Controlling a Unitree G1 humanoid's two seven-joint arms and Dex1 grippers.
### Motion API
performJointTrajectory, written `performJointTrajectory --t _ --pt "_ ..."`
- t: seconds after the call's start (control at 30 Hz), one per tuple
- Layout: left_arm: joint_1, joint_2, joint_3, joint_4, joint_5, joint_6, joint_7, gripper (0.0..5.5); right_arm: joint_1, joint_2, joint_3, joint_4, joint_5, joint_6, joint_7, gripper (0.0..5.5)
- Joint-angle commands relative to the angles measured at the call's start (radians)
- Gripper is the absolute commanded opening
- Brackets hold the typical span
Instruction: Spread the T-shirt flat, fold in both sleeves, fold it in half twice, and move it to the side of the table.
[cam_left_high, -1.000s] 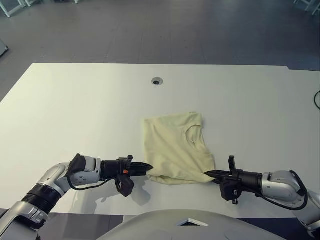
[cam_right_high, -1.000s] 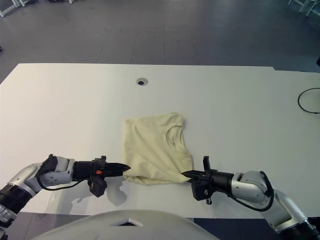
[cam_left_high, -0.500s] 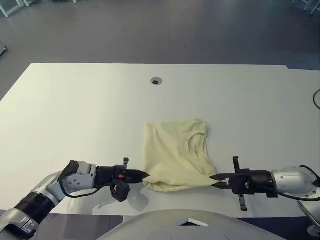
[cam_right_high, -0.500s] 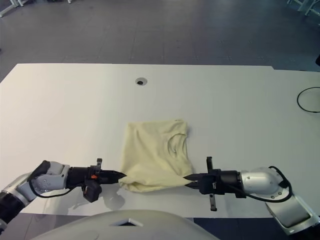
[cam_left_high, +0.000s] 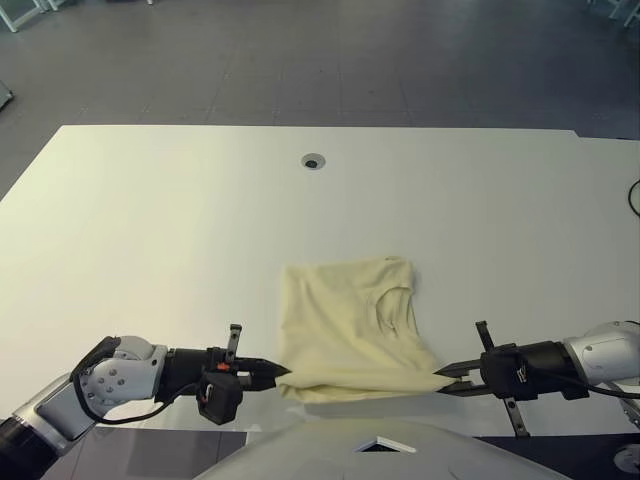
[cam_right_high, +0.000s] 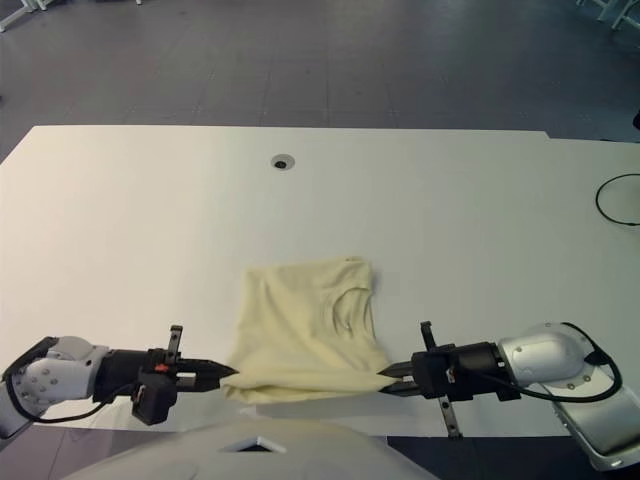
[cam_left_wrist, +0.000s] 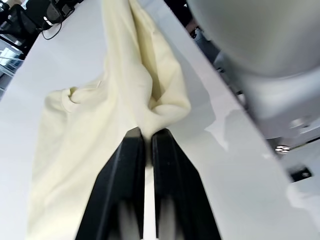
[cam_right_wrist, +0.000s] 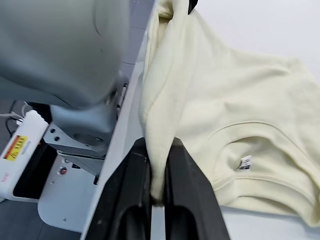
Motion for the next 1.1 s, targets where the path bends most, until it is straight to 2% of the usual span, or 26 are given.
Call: performJointTrajectory --t 0.03,0.4,0.73,0.93,1.1 --pt "0.077 0.064 0.076 -0.051 -0.035 0.044 -0.032 0.02 0.012 -0.027 -0.065 -0.041 0.065 0.049 0.043 0.10" --pt "0.246 0.116 0.328 -0.194 -0.203 0.137 -0.108 0.02 -0.017 -0.040 -0.179 -0.115 0.259 0.219 0.123 0.10" --pt "0.297 0.071 0.548 -0.286 -0.329 0.276 -0.239 0.02 -0.100 -0.035 -0.228 -0.122 0.350 0.327 0.153 0.10" --pt "0.147 0.024 0.451 -0.226 -0.316 0.374 -0.300 0.02 -0.271 -0.021 -0.127 -0.011 0.307 0.371 0.147 0.10" --pt "-0.113 -0.078 0.291 -0.068 -0.290 0.504 -0.371 0.02 -0.509 0.046 0.064 0.164 0.194 0.402 0.161 0.10"
